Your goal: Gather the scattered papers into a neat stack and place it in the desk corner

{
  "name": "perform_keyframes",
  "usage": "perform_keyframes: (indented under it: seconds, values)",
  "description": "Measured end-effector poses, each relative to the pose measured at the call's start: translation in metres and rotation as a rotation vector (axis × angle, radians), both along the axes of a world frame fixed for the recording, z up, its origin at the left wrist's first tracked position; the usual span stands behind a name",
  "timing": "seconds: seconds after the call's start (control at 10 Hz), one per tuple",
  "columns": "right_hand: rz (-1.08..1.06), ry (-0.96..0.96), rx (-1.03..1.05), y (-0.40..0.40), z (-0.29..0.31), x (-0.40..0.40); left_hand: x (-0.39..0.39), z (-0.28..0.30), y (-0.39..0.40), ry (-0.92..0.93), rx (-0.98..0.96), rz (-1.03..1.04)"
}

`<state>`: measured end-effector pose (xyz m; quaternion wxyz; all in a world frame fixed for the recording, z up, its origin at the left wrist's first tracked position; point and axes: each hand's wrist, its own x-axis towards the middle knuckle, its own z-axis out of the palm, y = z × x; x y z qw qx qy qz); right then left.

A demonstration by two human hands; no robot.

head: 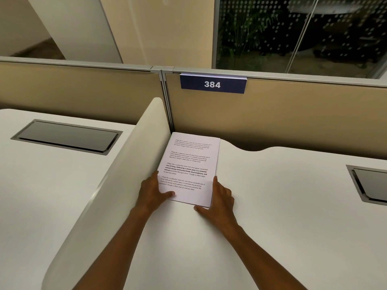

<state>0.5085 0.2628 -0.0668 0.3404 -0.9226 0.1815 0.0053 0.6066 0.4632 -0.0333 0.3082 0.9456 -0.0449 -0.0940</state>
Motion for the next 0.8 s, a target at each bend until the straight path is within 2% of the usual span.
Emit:
perform_keyframes:
  seconds: [0.2, 0.7, 0.8]
  values:
    - [-0.007, -0.001, -0.008, 0.002, -0.004, -0.002, 0.005, 0.003, 0.01, 0.132, 0.044, -0.059]
    - [0.002, 0.018, -0.054, 0.004, 0.002, -0.002, 0.004, 0.004, 0.012, 0.124, 0.061, -0.085]
    - [-0.008, 0.026, -0.035, 0.002, 0.01, -0.003, -0.001, 0.009, 0.01, 0.047, -0.012, -0.124]
